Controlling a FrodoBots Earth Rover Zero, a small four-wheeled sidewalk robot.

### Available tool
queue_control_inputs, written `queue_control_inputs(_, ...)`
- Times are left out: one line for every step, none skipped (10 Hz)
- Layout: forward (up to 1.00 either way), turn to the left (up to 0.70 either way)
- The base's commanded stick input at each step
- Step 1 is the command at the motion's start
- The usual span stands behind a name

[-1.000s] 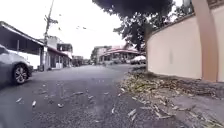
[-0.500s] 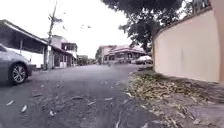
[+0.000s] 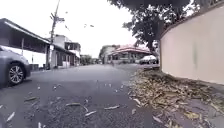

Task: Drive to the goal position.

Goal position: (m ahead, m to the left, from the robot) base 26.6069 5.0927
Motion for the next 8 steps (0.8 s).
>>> queue_control_inputs(0.70, 0.00)
queue_control_inputs(0.70, 0.01)
queue_control_inputs(0.70, 0.02)
queue_control_inputs(0.70, 0.06)
queue_control_inputs(0.70, 0.10)
queue_control_inputs(0.70, 0.06)
queue_control_inputs(0.70, 0.01)
queue_control_inputs(0.70, 0.00)
